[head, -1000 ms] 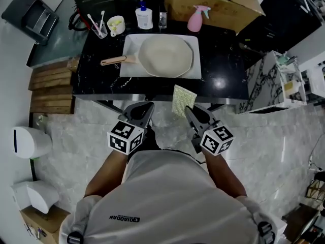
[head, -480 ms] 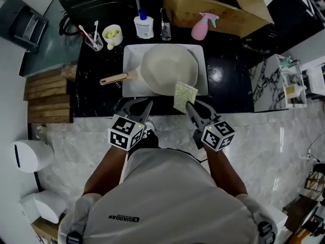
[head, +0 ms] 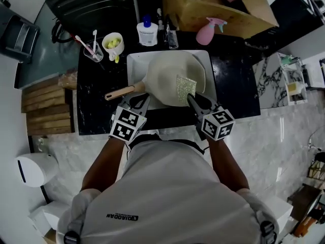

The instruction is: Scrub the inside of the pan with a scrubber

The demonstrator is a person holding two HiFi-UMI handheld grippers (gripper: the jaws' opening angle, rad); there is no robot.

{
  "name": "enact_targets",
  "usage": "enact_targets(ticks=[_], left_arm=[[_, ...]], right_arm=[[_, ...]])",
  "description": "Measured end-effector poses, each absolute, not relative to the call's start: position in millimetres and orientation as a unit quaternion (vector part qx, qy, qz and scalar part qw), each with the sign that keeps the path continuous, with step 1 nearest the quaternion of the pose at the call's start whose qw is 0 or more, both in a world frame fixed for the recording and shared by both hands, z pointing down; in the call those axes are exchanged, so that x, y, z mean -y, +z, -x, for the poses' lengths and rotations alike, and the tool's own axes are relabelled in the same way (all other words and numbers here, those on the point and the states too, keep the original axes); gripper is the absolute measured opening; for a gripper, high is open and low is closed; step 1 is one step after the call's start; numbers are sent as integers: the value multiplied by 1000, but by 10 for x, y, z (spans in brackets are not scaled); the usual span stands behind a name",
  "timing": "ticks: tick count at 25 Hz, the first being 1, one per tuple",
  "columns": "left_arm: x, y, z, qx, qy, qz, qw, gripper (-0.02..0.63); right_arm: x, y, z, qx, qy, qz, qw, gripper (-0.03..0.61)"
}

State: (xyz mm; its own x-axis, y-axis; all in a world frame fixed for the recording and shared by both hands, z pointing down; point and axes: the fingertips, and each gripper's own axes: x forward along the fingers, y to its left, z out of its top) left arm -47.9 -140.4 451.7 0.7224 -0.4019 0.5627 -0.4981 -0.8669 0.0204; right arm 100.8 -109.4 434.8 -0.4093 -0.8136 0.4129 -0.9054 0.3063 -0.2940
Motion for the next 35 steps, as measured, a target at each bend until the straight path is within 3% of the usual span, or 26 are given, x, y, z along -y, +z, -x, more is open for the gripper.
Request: enact_targets(ticks=[13, 18, 24, 35], left_arm=[[1813, 5086, 643, 197, 392, -896, 62, 18], [1871, 5251, 657, 178, 432, -882, 58, 128], [2044, 5529, 768, 174, 487, -855, 40, 208], [2035, 5806, 773, 137, 525, -837, 62, 225]], right_arm=[[1774, 4818, -1086, 789, 245, -537, 172, 81], [2093, 4964, -1137, 798, 247, -516, 188, 81], [2306, 5063, -1086, 818, 247, -478, 206, 81], [2809, 5352, -1460, 777, 216, -530, 263, 81]])
